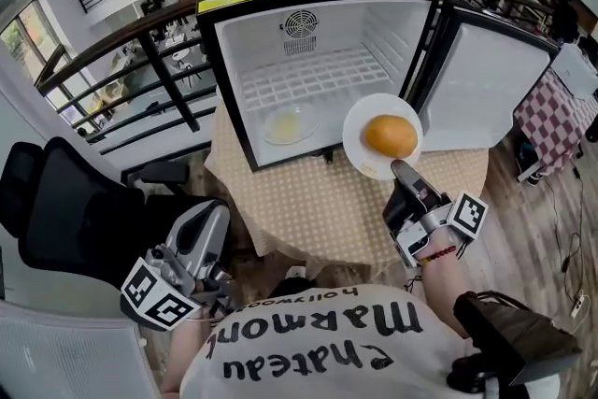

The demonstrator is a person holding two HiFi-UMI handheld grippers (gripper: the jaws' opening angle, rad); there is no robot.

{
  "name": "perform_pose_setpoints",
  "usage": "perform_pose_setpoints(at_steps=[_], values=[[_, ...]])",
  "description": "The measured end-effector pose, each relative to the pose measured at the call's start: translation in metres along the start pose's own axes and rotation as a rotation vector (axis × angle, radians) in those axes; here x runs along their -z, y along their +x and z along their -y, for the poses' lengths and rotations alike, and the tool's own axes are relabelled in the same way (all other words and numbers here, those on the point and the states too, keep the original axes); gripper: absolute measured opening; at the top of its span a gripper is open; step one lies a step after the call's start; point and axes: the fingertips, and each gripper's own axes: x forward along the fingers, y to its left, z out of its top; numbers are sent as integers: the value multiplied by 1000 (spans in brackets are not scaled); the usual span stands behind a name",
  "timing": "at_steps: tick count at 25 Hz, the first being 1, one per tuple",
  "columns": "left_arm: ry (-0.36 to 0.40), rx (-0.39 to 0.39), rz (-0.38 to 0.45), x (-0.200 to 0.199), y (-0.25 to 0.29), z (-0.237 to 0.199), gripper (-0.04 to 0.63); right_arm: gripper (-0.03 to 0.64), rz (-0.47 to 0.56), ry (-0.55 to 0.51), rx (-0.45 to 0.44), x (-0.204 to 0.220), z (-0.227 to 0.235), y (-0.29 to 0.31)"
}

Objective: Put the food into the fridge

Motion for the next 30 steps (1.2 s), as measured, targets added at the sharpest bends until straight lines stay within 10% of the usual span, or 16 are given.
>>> perform_pose_setpoints(at_steps=[30], values=[[-83,42,-9,-34,57,-159,5,25,188,67,341,-68,61,126]])
